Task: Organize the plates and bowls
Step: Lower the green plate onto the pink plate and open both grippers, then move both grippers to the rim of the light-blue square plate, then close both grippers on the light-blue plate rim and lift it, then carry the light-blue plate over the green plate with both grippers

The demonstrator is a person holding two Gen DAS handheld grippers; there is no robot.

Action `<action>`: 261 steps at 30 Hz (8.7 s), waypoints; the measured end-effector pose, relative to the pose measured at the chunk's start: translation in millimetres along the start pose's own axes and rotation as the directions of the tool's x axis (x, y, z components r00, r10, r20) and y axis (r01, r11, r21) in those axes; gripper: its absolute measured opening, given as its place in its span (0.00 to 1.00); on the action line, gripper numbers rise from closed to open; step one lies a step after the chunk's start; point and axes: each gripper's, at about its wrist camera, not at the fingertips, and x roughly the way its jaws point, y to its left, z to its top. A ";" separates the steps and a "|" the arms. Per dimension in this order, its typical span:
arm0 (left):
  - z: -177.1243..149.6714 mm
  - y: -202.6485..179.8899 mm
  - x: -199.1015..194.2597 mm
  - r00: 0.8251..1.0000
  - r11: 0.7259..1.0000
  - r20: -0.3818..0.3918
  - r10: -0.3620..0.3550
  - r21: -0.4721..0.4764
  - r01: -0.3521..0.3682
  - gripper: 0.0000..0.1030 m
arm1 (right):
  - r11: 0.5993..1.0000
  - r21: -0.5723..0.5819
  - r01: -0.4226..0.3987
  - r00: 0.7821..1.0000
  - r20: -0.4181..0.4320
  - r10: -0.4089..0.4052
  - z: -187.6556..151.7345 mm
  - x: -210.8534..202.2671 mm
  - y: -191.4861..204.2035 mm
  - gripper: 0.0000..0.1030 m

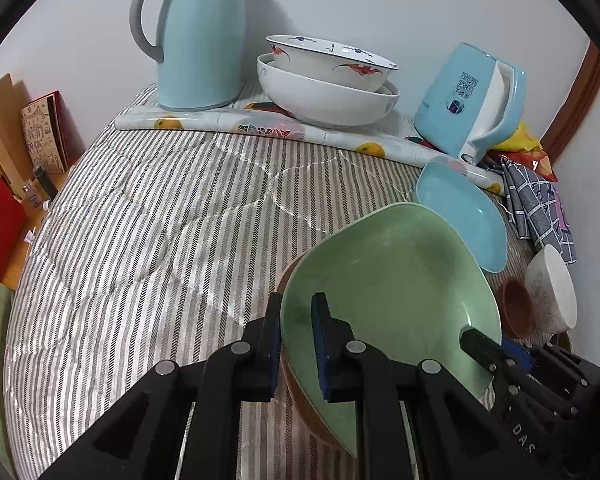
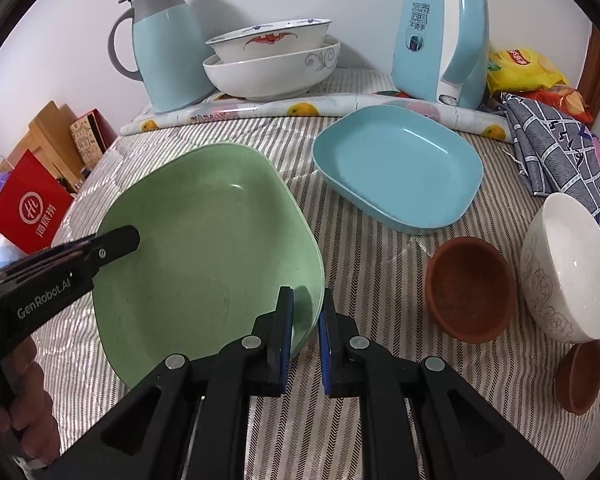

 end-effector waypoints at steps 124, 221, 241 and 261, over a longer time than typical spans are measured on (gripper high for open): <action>77.4 -128.3 120.0 0.994 1.000 -0.109 0.021 0.017 -0.019 0.17 | 0.982 0.178 0.068 0.995 -0.083 -0.054 115.5 71.7 -152.9 0.17; -23.5 -28.1 -41.5 1.000 0.999 -0.009 0.011 -0.035 -0.011 0.11 | 0.992 0.122 0.040 0.998 0.046 -0.046 -7.8 -61.8 -19.0 0.08; -23.8 -12.9 -13.1 0.998 0.999 -0.049 0.026 -0.038 -0.028 0.11 | 0.993 0.110 0.031 0.999 -0.021 -0.029 -12.9 -26.1 -12.4 0.08; 4.7 -6.8 4.4 0.999 0.999 -0.029 0.020 -0.036 -0.021 0.12 | 0.994 0.106 0.020 1.000 -0.021 -0.018 9.3 -13.0 -10.3 0.10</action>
